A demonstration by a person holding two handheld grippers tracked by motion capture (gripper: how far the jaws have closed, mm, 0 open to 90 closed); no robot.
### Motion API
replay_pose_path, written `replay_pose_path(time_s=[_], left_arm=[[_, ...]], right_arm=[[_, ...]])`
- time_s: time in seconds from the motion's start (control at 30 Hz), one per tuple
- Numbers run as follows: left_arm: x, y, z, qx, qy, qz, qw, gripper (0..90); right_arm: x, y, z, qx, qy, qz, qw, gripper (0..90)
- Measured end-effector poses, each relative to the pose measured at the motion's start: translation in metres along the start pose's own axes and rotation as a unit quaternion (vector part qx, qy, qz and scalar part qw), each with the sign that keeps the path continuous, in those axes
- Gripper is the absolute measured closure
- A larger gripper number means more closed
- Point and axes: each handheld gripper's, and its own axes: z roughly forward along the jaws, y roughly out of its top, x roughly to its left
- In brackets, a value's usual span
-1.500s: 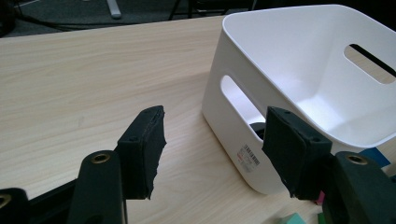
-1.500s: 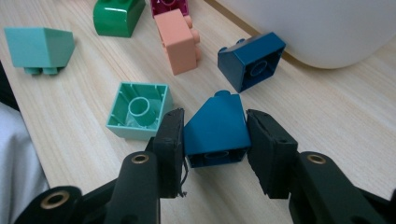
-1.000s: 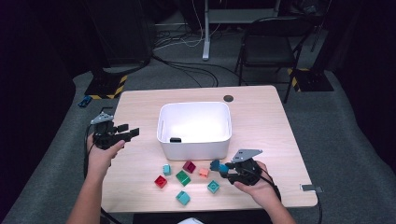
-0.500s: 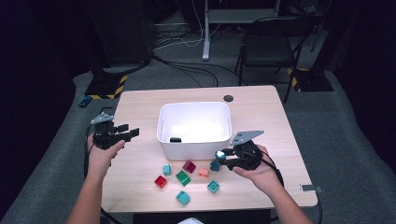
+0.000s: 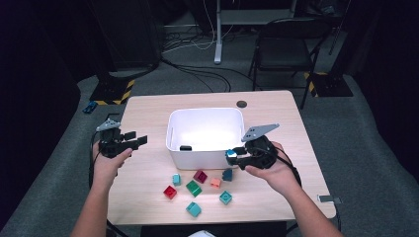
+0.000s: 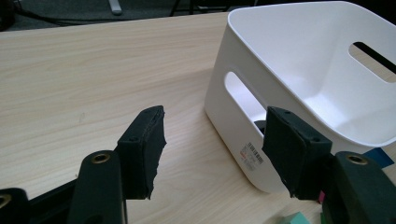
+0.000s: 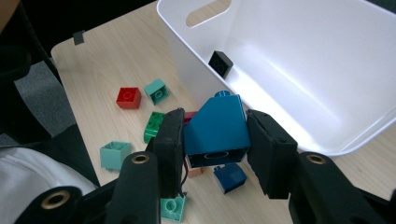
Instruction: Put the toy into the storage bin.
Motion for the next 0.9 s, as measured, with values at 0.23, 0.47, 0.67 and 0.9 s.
replay_pose_path(time_s=[0.23, 0.47, 0.67, 0.9], left_arm=[[0.0, 0.0, 0.0, -0.002, 0.0, -0.001, 1.0, 38.6], [0.0, 0.0, 0.0, 0.001, -0.001, 0.001, 1.0, 38.5], [0.0, 0.0, 0.0, -0.001, -0.001, 0.0, 1.0, 38.6], [0.002, 0.0, -0.001, -0.004, 0.0, -0.002, 1.0, 38.6]], right_arm=[[-0.002, 0.015, -0.007, -0.01, 0.0, -0.001, 0.9999, 58.0], [-0.008, 0.029, -0.005, -0.011, -0.011, -0.008, 0.9999, 58.0], [-0.014, 0.047, 0.007, -0.015, -0.018, -0.01, 0.9997, 58.0], [-0.018, 0.061, 0.023, -0.011, -0.022, -0.017, 0.9996, 57.9]])
